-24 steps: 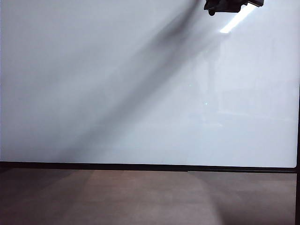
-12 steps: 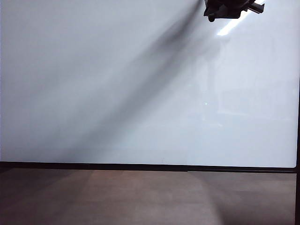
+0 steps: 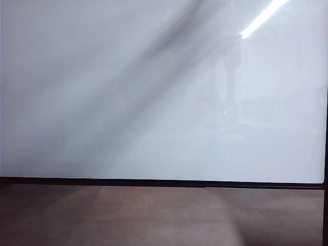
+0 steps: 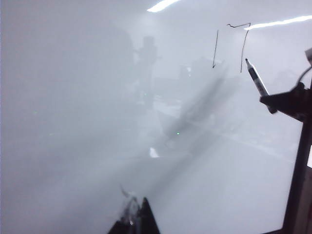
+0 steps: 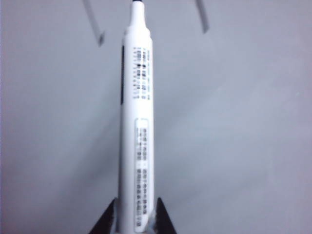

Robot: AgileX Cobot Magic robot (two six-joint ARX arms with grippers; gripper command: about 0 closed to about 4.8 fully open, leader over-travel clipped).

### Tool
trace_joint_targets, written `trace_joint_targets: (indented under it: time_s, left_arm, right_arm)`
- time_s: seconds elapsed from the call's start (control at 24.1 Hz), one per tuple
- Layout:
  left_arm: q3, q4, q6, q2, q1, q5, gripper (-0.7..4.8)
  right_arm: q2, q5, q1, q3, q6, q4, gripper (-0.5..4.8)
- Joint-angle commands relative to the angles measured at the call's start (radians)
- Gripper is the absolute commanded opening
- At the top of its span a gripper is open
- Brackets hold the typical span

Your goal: Reach to the right to find the marker pen, pick it up, and write the number 17 on the whiteboard.

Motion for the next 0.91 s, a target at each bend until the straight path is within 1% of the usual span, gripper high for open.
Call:
trace_joint_targets:
  time_s: [0.04,0.33,0.58,0.62,0.75,0.91]
  left_arm:
    - [0.003,0.011,0.002,0.002,0.002,0.003,-0.05]
    - [0.002,0.010,0.002,0.001,0.002,0.003,-0.05]
    - [-0.007,-0.008,0.002,0.000,0.002,0.003,-0.05]
    - [-0.018,0.003,0.002,0.000,0.002,0.003,-0.05]
    - [-0.091,0.108,0.002,0.000,0.003,0.000,-0.05]
    - [-0.173,0.116,0.002,-0.001,0.018,0.006,-0.05]
  right_arm:
    - [-0.041,0.014,0.014,-0.034,-0.005,0.003,-0.06]
    - [-0.106,0.022,0.014,-0.090,-0.002,0.002,-0.06]
    - [-0.136,-0.025,0.014,-0.094,-0.003,-0.033,-0.06]
    - [-0.140,-0.038,0.014,-0.094,-0.002,-0.042,-0.06]
    - [-0.146,-0.075,0.015,-0.094,-0.002,-0.057,-0.06]
    - [-0.150,-0.087,0.039,-0.094,-0.003,-0.080,-0.06]
